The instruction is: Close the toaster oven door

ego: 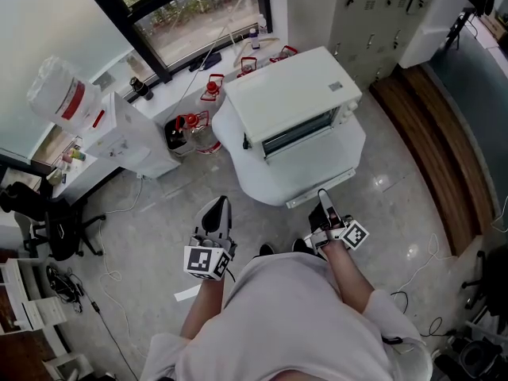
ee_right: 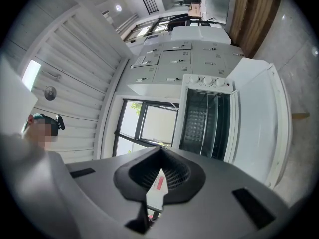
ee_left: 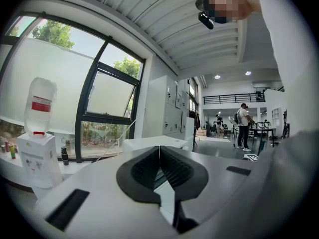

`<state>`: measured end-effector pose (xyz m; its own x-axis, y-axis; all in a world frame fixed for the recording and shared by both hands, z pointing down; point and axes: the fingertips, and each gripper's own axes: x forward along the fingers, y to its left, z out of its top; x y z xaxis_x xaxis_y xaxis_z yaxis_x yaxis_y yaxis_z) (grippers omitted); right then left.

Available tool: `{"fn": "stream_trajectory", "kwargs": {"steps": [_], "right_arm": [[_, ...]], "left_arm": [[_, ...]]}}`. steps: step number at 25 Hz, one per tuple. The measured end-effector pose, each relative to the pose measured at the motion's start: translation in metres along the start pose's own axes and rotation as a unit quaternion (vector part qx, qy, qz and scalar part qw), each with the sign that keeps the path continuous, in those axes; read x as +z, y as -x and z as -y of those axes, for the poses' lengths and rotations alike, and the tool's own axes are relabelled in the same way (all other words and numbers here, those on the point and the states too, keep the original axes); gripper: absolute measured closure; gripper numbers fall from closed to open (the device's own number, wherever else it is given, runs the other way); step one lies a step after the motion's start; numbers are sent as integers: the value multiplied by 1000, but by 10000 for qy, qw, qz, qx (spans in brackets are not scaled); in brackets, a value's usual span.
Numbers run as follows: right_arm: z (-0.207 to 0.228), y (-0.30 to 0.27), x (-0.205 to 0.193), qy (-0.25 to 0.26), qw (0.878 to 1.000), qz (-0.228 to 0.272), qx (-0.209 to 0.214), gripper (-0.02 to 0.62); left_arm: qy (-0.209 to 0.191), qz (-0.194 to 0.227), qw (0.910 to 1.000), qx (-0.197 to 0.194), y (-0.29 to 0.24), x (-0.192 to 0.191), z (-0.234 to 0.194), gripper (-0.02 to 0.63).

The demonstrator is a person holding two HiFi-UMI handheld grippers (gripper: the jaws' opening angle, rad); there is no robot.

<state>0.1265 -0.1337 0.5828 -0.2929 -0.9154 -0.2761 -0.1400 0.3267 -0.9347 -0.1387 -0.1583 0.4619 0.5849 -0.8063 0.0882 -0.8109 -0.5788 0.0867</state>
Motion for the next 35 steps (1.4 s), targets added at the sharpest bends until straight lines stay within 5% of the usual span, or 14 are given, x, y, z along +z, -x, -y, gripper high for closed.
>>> {"fn": "stream_trajectory", "kwargs": {"steps": [35], "right_arm": [[164, 68, -33, -227, 9851, -983, -1394, 583]], "left_arm": [[88, -435, 9987, 244, -1, -39, 2, 586]]}}
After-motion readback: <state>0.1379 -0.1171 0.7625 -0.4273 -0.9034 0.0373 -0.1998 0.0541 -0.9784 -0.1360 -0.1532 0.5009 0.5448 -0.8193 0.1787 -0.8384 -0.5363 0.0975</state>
